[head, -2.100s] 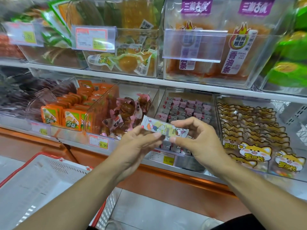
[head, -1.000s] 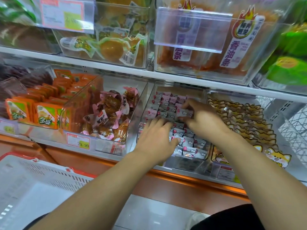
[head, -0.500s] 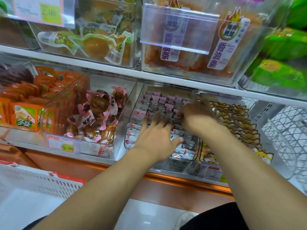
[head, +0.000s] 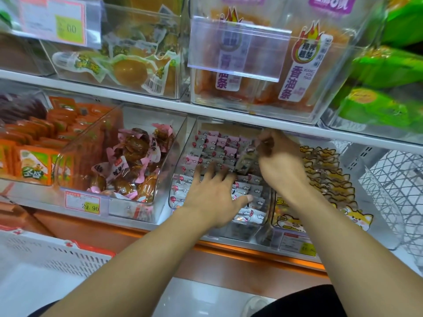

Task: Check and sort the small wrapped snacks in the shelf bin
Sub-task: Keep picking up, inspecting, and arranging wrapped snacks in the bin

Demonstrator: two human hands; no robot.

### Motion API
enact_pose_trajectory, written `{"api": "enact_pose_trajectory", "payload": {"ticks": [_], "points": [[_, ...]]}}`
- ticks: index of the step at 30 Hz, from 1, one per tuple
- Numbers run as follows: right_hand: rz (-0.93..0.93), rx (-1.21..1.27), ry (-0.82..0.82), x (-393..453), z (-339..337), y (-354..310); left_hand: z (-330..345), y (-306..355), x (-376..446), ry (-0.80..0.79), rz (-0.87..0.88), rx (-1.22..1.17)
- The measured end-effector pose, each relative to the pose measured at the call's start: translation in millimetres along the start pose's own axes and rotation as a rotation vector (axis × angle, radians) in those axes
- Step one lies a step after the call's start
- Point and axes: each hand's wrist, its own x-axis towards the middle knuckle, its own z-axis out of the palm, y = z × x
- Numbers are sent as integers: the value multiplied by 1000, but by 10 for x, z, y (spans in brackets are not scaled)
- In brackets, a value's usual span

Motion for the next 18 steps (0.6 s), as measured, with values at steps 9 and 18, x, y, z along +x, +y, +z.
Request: {"api": "enact_pose_trajectory", "payload": {"ticks": [9, 18], "points": [[414, 852, 14, -422, -168, -195, -337, -137, -425, 264, -218, -934], [784, 1327, -489, -633, -253, -253, -587, -458, -930, 234, -240, -1380]]}}
